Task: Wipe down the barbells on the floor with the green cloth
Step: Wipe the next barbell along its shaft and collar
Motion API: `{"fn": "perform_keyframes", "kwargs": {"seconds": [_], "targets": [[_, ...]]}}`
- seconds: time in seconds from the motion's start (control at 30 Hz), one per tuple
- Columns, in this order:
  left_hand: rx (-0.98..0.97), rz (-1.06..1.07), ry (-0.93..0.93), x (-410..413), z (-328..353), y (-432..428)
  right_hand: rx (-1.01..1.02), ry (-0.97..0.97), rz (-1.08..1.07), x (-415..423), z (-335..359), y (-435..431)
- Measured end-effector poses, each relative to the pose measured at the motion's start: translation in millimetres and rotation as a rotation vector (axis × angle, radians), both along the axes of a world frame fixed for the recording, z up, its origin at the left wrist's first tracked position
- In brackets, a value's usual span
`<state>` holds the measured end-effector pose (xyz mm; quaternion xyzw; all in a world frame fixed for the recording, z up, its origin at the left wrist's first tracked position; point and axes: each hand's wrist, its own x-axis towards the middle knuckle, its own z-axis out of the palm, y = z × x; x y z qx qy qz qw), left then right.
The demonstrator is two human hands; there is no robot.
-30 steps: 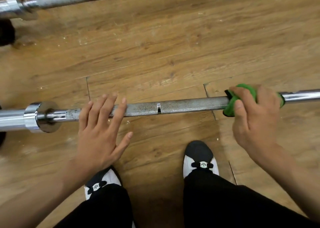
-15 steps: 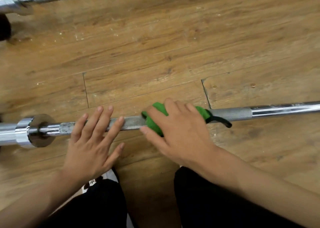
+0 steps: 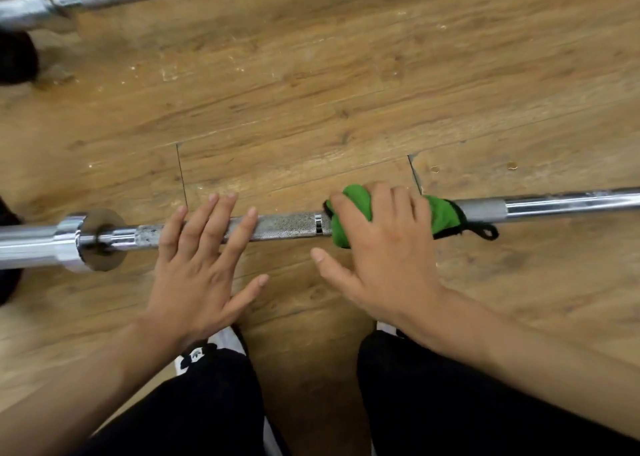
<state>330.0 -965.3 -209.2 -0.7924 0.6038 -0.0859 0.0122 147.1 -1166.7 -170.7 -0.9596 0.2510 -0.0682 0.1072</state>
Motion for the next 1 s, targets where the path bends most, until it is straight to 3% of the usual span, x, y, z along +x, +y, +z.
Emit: {"fn": "perform_keyframes", "kwargs": {"seconds": [0.13,0.23,0.47,0.63,0.8,0.93,1.0], "targets": [[0.01,0.013,0.077,6.8,9.7,-10.0,-0.032,0.013,0.172,36.5,-6.5,25.3],[0.054,0.019,0.117,16.9,19.9,-15.5,-0.039,-0.026,0.242,30.0,-12.4,-3.0],[0.116,0.114,0.162,19.4,31.0,-35.9,-0.171,-0.117,-0.219,-61.4,-28.7,-97.7],[0.13,0.234,0.222,17.4,32.7,-62.4,-0.057,-0.183,-0.426,-20.3,-29.1,-75.2],[0.082,0.182,0.23,35.4,33.1,-75.1,-0.014,-0.172,-0.028,50.0,-24.1,-19.4],[0.019,0.142,0.235,52.7,27.9,-79.3,-0.105,-0.145,0.187,35.9,-31.0,-64.0],[0.001,0.136,0.229,58.0,25.1,-84.8,-0.198,-0.167,0.157,11.3,-40.1,-97.2]]}}
